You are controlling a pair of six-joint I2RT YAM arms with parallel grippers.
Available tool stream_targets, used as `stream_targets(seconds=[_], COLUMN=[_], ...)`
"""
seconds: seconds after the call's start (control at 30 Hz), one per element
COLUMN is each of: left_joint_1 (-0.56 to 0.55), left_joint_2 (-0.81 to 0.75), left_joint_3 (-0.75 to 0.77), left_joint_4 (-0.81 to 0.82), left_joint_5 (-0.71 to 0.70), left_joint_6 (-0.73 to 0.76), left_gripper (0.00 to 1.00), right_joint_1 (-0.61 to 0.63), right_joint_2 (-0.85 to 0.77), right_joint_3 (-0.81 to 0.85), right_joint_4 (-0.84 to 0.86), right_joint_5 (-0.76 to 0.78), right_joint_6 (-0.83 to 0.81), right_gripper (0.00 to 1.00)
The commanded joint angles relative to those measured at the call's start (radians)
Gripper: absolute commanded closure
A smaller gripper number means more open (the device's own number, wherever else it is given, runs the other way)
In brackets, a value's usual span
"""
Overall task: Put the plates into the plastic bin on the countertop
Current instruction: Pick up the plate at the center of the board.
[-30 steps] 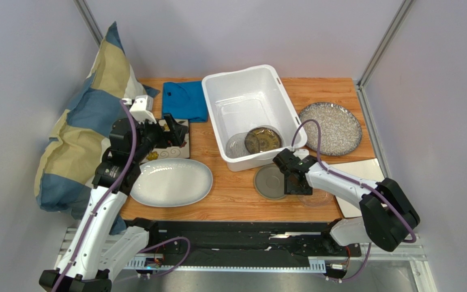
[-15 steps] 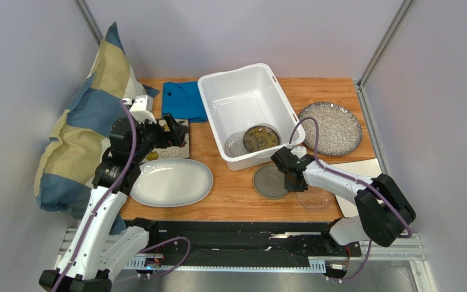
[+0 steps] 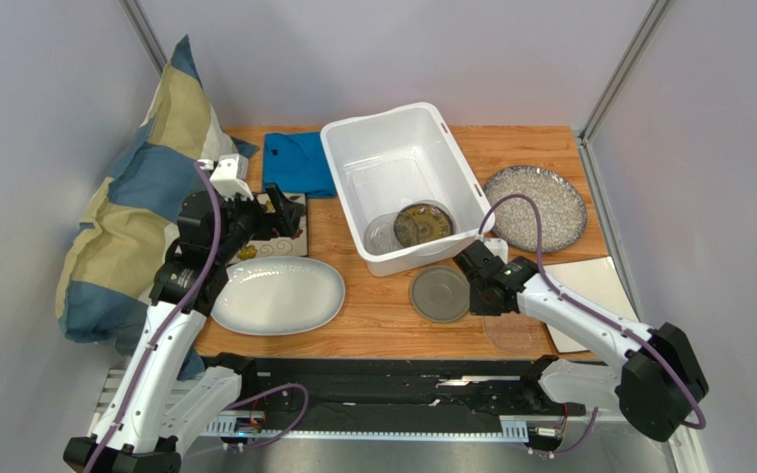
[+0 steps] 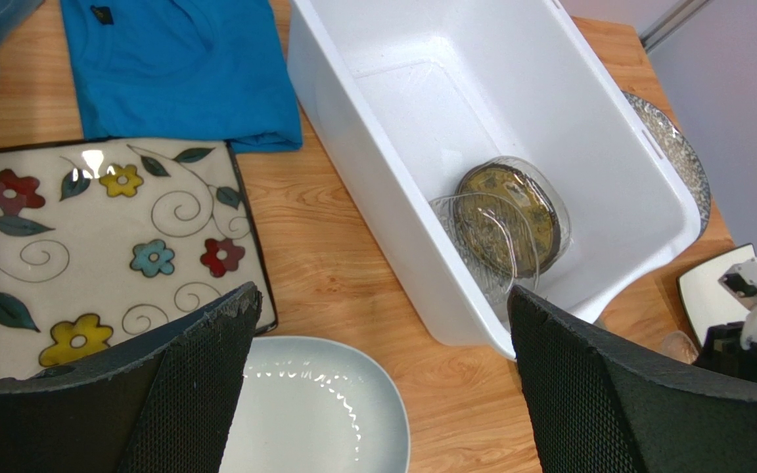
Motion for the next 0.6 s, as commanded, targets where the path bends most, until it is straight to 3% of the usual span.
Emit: stream_targets(seconds=[0.0,0.33,0.57], left_joint_1=[-0.002,-0.002,-0.002], left_joint_2=[-0.006,-0.011,-0.014], left_joint_3=[0.001,0.002,0.002], left_joint_4=[0.036,0.037,0.037], left_joint_5=[0.009,0.011,0.009], left_joint_6=[-0.009,-0.009,-0.007], left_gripper=[0.02,0.02,0.02], right_joint_1=[0.008,0.008,0.006], right_joint_2=[-0.109,-0.241,-0.157], right_joint_3=[0.099,0.375,0.632], right_joint_4=[-0.065,-0.246,-0.148], right_joint_5=[-0.046,0.044,0.161], right_joint_6=[-0.044,-0.125,-0.300], right_gripper=[1.00,1.00,1.00])
